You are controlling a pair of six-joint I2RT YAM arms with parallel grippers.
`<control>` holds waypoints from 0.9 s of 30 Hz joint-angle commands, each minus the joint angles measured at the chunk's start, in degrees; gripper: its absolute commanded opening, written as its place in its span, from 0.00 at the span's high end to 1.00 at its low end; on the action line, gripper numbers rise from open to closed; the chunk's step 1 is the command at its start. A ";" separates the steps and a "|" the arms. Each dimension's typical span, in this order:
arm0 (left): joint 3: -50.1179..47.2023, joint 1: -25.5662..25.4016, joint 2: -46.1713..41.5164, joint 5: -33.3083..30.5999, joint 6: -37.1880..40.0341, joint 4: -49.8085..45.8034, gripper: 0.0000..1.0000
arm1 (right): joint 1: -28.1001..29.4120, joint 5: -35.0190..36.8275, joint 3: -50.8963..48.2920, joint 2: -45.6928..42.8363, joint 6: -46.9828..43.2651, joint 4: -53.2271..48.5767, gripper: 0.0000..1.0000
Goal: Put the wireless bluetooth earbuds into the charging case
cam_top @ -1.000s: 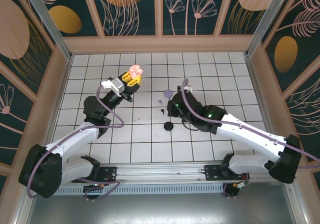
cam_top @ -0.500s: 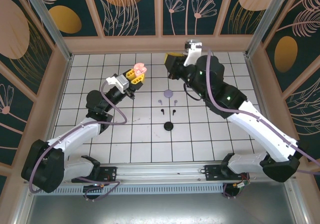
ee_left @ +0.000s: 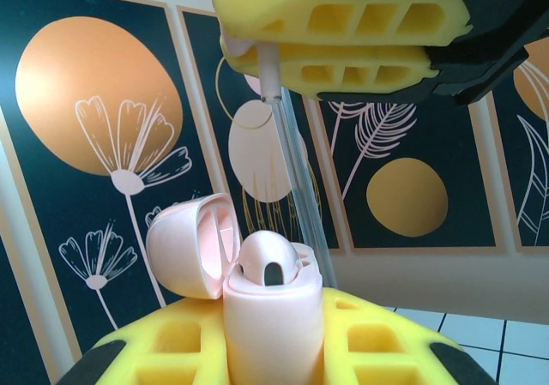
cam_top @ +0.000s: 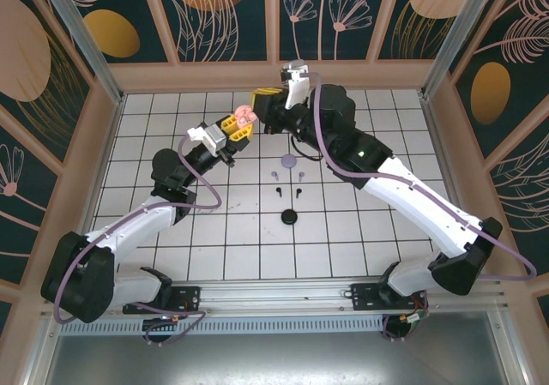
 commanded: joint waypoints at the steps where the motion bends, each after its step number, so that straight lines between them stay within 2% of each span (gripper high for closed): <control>1: 1.23 -0.31 0.11 1.09 0.59 1.75 1.00 | -0.49 -2.82 -0.32 0.58 -0.32 3.76 0.86; 27: 0.93 -0.33 -0.49 0.19 1.04 0.80 1.00 | -0.99 -4.35 -7.26 0.95 3.59 6.07 0.87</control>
